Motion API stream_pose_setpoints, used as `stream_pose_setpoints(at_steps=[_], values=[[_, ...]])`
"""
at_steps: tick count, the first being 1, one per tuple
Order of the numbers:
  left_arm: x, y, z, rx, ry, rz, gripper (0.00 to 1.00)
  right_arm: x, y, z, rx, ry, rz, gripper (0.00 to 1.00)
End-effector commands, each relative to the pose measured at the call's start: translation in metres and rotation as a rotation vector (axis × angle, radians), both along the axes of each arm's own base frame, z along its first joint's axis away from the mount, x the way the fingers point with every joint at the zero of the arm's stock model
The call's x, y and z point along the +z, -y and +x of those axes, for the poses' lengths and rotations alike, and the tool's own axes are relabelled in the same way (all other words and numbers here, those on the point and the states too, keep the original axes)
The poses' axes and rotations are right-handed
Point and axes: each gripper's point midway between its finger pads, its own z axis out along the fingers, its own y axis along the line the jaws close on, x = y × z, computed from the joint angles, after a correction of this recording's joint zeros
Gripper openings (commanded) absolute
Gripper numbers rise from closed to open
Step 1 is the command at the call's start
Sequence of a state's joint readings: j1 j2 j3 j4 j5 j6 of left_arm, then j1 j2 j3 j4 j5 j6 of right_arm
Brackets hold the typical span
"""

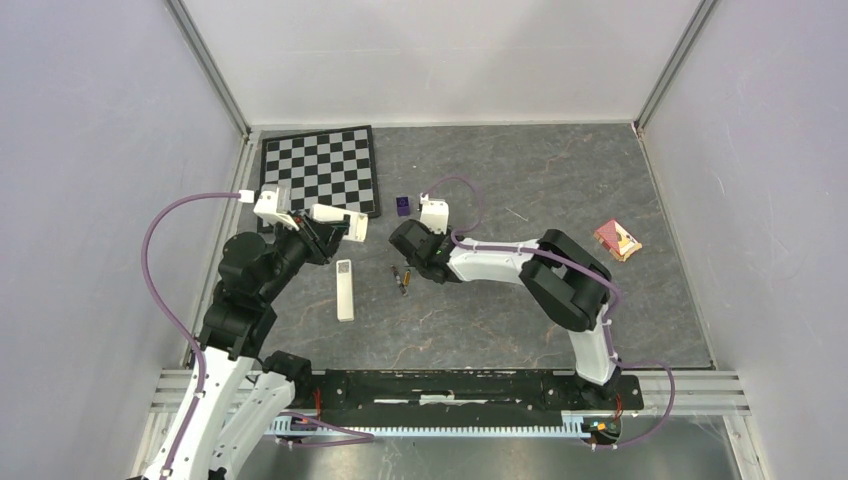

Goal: Load the batteries into the remote control
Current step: Adjust the battery at the center of the board.

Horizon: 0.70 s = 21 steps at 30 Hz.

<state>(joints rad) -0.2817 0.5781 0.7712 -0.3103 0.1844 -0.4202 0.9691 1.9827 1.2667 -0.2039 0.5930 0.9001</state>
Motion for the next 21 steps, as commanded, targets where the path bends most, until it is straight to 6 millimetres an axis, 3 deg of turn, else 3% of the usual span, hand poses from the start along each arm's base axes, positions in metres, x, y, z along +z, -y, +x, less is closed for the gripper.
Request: stream_pose_setpoints(at_steps=[1, 11, 16, 21], values=[[0.002, -0.006, 0.003, 0.026, 0.028, 0.036, 0.02, 0.006, -0.003, 0.018, -0.034, 0.053, -0.052, 0.63], [0.001, -0.01, 0.003, 0.044, 0.029, 0.053, 0.02, 0.0, -0.017, 0.019, -0.011, 0.035, -0.035, 0.65], [0.0, -0.013, 0.005, 0.063, 0.029, 0.06, 0.02, 0.012, -0.04, 0.031, 0.105, 0.068, -0.088, 0.64], [0.001, -0.015, 0.004, 0.07, 0.029, 0.064, 0.02, 0.006, -0.051, 0.033, 0.23, 0.057, -0.154, 0.62]])
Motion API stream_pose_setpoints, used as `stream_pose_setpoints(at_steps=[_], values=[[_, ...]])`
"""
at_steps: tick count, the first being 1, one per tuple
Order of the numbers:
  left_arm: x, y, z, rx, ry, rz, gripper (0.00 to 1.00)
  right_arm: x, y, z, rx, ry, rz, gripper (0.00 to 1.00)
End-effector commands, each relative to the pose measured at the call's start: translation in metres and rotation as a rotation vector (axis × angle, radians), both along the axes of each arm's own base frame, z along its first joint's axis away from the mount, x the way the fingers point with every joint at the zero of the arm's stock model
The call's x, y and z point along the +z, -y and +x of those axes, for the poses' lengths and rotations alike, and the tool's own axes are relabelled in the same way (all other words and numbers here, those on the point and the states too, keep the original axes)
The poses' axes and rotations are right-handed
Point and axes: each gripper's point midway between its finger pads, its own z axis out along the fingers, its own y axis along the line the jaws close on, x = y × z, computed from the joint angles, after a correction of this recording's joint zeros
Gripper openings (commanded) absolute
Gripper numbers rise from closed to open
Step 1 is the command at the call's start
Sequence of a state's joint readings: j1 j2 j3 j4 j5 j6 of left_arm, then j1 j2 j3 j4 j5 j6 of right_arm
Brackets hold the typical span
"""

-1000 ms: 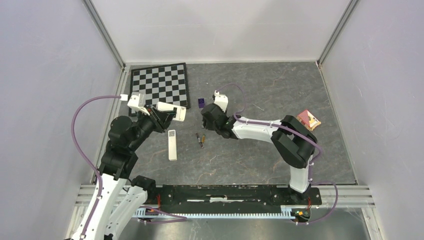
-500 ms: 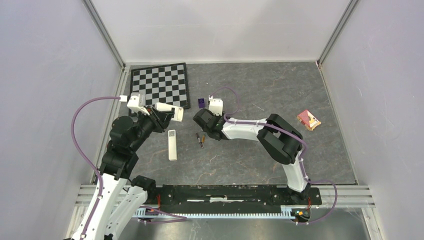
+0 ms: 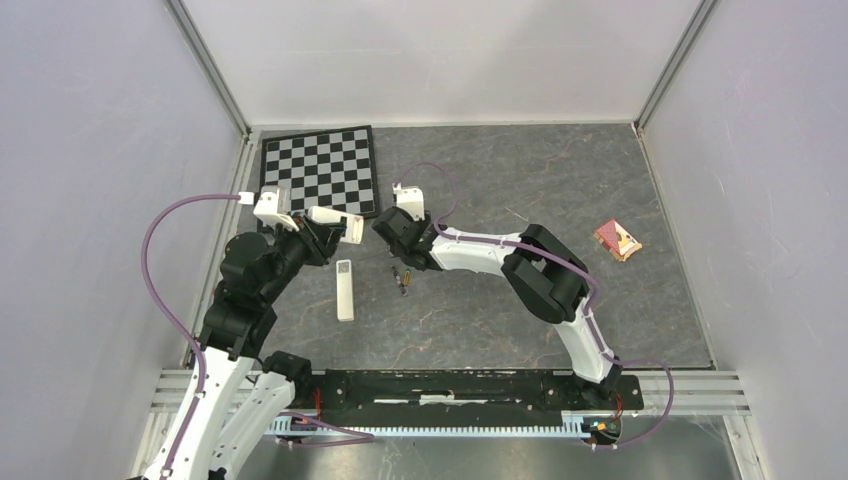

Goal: Load the batteries into the remote control
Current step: Adjust the battery at the center of the board.

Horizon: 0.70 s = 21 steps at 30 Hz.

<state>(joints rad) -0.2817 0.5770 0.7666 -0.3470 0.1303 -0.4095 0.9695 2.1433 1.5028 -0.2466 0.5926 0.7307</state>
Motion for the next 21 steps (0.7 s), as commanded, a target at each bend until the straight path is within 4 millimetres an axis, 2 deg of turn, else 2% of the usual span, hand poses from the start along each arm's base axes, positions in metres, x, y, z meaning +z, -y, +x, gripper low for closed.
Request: stream_pose_setpoints(at_steps=[1, 6, 14, 21], values=[[0.011, -0.006, 0.002, 0.017, 0.06, 0.04, 0.02, 0.003, -0.014, 0.003, 0.146, 0.014, -0.077, 0.62], [0.013, -0.007, 0.002, 0.024, 0.065, 0.04, 0.02, -0.009, -0.005, -0.002, 0.27, -0.025, -0.158, 0.58], [0.014, -0.008, 0.002, 0.029, 0.066, 0.038, 0.02, -0.015, -0.014, -0.005, 0.541, -0.034, -0.258, 0.52], [0.015, -0.008, 0.002, 0.031, 0.066, 0.035, 0.02, -0.02, 0.012, 0.001, 0.619, -0.055, -0.315, 0.39]])
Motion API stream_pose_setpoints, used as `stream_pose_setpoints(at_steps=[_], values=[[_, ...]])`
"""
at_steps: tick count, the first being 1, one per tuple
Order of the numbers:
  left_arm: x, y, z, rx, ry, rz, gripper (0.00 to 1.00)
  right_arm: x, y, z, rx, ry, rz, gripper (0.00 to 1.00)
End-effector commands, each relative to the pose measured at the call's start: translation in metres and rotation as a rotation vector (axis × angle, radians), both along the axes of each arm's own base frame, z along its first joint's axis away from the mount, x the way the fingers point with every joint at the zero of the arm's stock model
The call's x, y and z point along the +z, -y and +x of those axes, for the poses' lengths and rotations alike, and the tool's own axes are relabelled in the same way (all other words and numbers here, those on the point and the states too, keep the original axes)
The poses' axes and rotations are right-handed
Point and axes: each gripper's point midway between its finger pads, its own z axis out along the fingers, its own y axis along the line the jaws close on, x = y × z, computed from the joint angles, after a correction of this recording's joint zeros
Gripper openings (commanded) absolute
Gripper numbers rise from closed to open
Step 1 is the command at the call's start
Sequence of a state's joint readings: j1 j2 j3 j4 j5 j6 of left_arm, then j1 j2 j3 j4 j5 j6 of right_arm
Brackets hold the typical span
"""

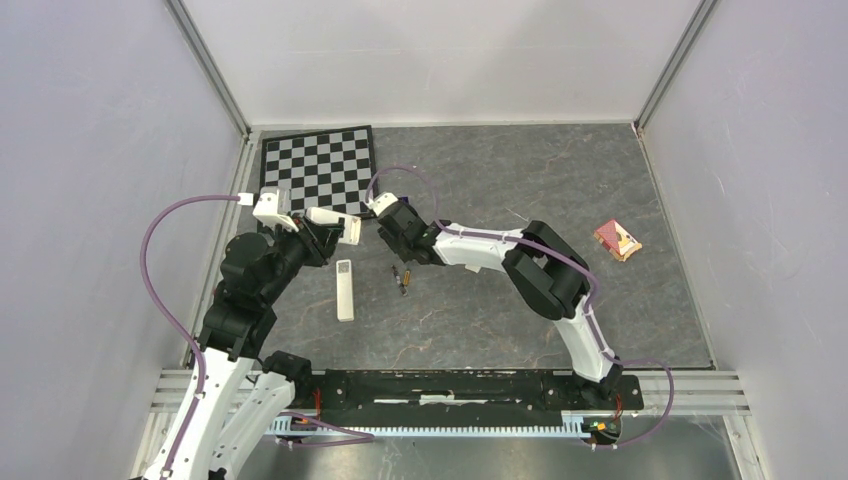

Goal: Load the batteries into the remote control
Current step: Adjust the battery at the center of the board.

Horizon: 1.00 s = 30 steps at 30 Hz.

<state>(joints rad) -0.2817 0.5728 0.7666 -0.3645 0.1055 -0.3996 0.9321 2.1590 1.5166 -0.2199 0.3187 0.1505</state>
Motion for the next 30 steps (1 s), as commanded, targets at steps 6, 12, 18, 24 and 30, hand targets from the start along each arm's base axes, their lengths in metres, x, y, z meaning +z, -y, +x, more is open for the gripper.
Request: stream_pose_setpoints(at_steps=[6, 12, 18, 24, 30], values=[[0.017, -0.002, 0.003, 0.004, 0.066, 0.016, 0.02, -0.01, 0.025, -0.003, 0.223, -0.073, -0.047, 0.24], [0.017, 0.001, 0.003, -0.01, 0.059, 0.011, 0.02, -0.015, 0.03, -0.033, 0.464, -0.118, -0.057, 0.09], [0.016, 0.004, 0.005, -0.022, 0.049, 0.007, 0.02, -0.018, 0.053, -0.048, 0.555, -0.132, -0.108, 0.0], [0.015, 0.005, 0.006, -0.024, 0.045, 0.004, 0.02, -0.029, 0.095, -0.074, 0.704, -0.171, -0.271, 0.0], [0.015, 0.006, 0.008, -0.028, 0.041, 0.007, 0.02, -0.046, 0.122, -0.09, 0.754, -0.281, -0.383, 0.05]])
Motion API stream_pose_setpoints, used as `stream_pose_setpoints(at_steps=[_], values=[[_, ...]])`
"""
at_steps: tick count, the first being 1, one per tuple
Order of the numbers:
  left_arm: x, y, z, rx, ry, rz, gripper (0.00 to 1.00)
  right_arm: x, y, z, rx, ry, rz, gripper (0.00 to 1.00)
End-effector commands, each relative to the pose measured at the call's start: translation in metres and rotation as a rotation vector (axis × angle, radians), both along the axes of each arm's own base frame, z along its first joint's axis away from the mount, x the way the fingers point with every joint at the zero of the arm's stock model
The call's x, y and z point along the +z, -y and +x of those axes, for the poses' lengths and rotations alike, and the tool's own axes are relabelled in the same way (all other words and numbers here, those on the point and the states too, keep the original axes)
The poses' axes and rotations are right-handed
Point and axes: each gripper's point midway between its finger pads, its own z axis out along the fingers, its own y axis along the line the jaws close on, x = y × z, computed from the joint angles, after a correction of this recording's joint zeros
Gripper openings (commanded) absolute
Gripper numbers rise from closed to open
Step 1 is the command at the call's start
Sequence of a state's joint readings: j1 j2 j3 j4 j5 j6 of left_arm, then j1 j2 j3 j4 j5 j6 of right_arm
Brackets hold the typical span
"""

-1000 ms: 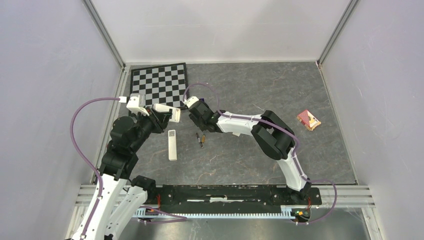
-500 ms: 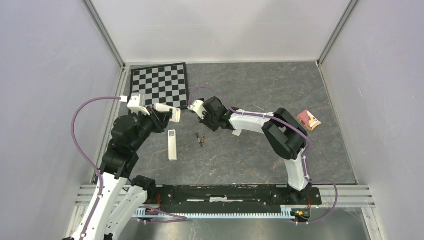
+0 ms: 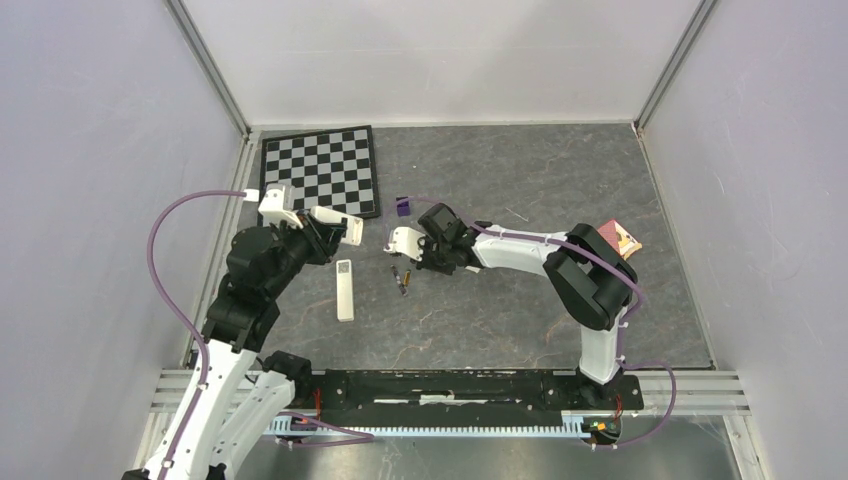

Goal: Load the batteries into the remote control
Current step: Adjust the battery at the center of the board.

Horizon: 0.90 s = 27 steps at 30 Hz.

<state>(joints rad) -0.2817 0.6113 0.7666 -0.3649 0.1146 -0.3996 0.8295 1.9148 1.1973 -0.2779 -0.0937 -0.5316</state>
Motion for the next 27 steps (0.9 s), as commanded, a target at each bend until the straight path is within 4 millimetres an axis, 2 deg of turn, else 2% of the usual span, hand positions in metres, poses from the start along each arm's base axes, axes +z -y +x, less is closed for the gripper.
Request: stream_pose_setpoints(at_steps=[1, 4, 6, 9, 11, 12, 16, 18, 20, 24, 27], values=[[0.024, 0.003, 0.002, -0.02, 0.078, -0.001, 0.02, -0.037, 0.05, -0.039, 0.058, -0.161, -0.22, 0.12], [0.024, 0.002, 0.003, -0.016, 0.077, 0.001, 0.02, -0.024, 0.041, -0.037, 0.019, -0.161, -0.167, 0.43], [0.024, 0.002, 0.003, -0.017, 0.077, 0.001, 0.02, -0.008, 0.031, -0.032, -0.013, -0.154, -0.112, 0.54], [0.025, 0.004, 0.002, -0.027, 0.078, 0.0, 0.02, 0.025, 0.01, -0.023, -0.099, -0.155, 0.006, 0.56], [0.026, 0.005, 0.001, -0.038, 0.078, 0.001, 0.02, 0.044, -0.005, -0.02, -0.169, -0.173, 0.1, 0.63], [0.026, 0.006, 0.001, -0.042, 0.075, -0.001, 0.02, 0.053, -0.01, -0.016, -0.236, -0.178, 0.149, 0.63], [0.028, 0.007, -0.002, -0.051, 0.078, -0.002, 0.02, 0.073, -0.005, 0.005, -0.644, -0.157, 0.305, 0.61], [0.028, 0.006, -0.003, -0.051, 0.079, -0.001, 0.02, 0.073, 0.009, 0.015, -0.886, -0.138, 0.355, 0.58], [0.027, 0.006, -0.003, -0.05, 0.079, -0.005, 0.02, 0.063, 0.02, 0.013, -1.106, -0.165, 0.411, 0.58], [0.025, 0.007, -0.003, -0.053, 0.079, -0.007, 0.02, 0.044, 0.023, 0.004, -1.348, -0.258, 0.489, 0.57], [0.024, 0.006, -0.005, -0.053, 0.082, -0.005, 0.02, 0.042, 0.017, 0.005, -1.438, -0.286, 0.538, 0.57]])
